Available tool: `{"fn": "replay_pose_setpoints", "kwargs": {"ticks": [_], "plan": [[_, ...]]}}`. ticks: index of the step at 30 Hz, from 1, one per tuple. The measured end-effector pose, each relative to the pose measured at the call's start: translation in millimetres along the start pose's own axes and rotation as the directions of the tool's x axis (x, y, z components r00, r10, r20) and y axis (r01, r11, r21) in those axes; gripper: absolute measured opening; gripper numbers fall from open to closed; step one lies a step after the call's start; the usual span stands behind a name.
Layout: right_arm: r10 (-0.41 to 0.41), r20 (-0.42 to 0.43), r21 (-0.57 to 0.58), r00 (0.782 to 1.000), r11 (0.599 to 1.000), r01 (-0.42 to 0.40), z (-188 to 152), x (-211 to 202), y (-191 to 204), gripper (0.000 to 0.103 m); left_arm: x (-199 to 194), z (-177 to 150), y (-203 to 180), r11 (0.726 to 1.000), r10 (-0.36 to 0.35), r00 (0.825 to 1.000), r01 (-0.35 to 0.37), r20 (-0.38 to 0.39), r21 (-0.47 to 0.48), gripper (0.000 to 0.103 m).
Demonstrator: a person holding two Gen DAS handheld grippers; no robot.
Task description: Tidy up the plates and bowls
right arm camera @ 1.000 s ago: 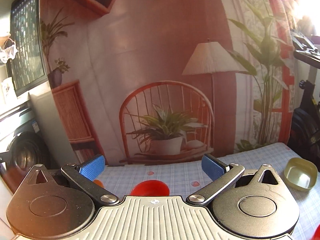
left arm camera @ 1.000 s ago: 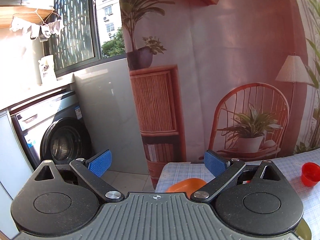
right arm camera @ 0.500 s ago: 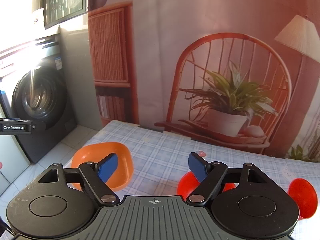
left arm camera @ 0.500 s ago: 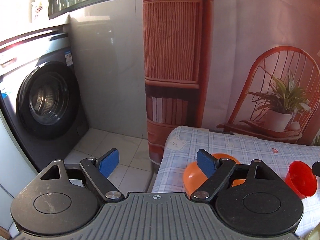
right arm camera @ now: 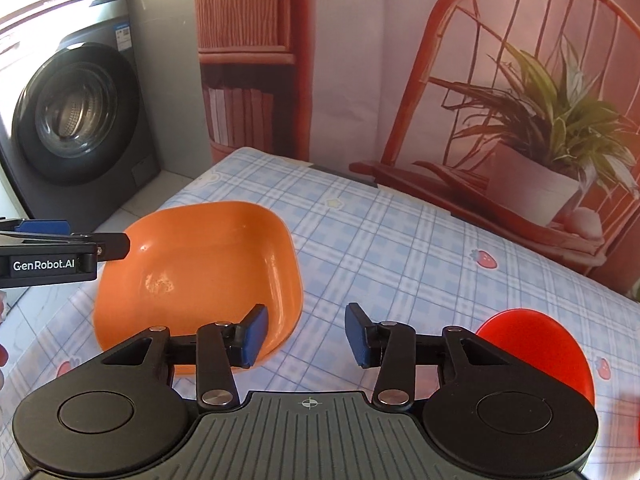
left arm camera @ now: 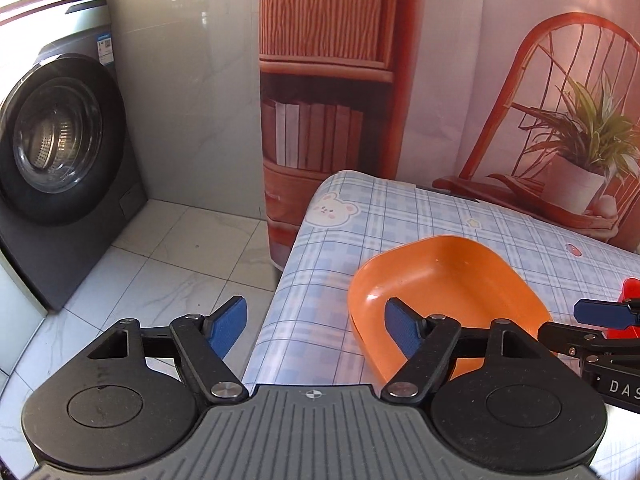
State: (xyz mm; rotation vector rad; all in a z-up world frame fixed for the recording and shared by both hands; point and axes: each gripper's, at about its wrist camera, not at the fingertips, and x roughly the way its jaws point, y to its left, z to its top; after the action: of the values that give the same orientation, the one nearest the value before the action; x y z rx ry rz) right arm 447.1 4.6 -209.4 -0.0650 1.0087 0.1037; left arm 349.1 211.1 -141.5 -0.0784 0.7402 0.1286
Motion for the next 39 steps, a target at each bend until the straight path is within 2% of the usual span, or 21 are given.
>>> {"fn": "replay_pose_setpoints", "kwargs": {"ticks": [3, 5, 6, 8, 9, 11, 17, 21, 30, 34, 39], "plan": [[0.021, -0.016, 0.034, 1.000, 0.999, -0.021, 0.5, 7.7, -5.8, 0.031, 10.7, 2.4, 1.1, 0.999, -0.020, 1.000, 0.020, -0.016, -0.027, 0.064], [0.035, -0.032, 0.052, 0.999, 0.998, -0.033, -0.6, 12.1, -8.6, 0.025, 16.1, 1.6, 3.0, 0.998, -0.049, 0.998, 0.047, -0.032, -0.051, 0.042], [0.044, -0.036, 0.059, 0.998, 0.997, -0.042, -1.4, 13.1, -8.8, 0.022, 19.1, 0.8, 3.5, 0.996, -0.072, 0.997, 0.070, -0.035, -0.055, 0.036], [0.070, -0.031, 0.074, 0.997, 0.995, -0.068, -2.7, 12.9, -7.5, 0.011, 18.1, -1.3, 4.1, 0.992, -0.111, 0.994, 0.110, -0.022, -0.064, 0.023], [0.081, -0.031, 0.077, 0.996, 0.994, -0.078, -3.4, 12.1, -6.1, 0.011, 18.0, -1.4, 3.2, 0.991, -0.120, 0.993, 0.119, -0.019, -0.062, 0.020], [0.082, -0.028, 0.081, 0.996, 0.994, -0.080, -4.9, 8.7, -2.1, 0.011, 16.3, -2.3, 1.9, 0.990, -0.132, 0.991, 0.131, -0.019, -0.060, 0.009], [0.107, -0.039, 0.158, 0.994, 0.982, -0.099, -14.0, -9.5, -1.6, 0.010, 6.2, -10.3, 3.3, 0.987, -0.139, 0.990, 0.136, -0.033, -0.081, 0.007], [0.107, -0.029, 0.184, 0.994, 0.978, -0.100, -26.0, -32.0, -2.8, 0.009, -15.6, -18.6, -1.4, 0.989, -0.145, 0.989, 0.144, -0.021, -0.041, 0.007], [0.121, 0.053, 0.252, 0.991, 0.959, -0.130, -59.8, -107.8, -26.4, 0.009, -76.0, -27.5, -19.0, 0.979, -0.205, 0.979, 0.205, 0.019, 0.011, 0.007], [0.123, 0.096, 0.293, 0.988, 0.945, -0.146, -77.9, -142.4, -47.4, 0.009, -105.7, -35.5, -41.4, 0.972, -0.234, 0.971, 0.233, 0.037, 0.042, 0.007], [0.072, 0.138, 0.318, 0.988, 0.941, -0.113, -112.8, -187.2, -79.5, 0.009, -134.5, -47.8, -81.8, 0.954, -0.292, 0.955, 0.288, 0.047, 0.083, 0.008]]}}
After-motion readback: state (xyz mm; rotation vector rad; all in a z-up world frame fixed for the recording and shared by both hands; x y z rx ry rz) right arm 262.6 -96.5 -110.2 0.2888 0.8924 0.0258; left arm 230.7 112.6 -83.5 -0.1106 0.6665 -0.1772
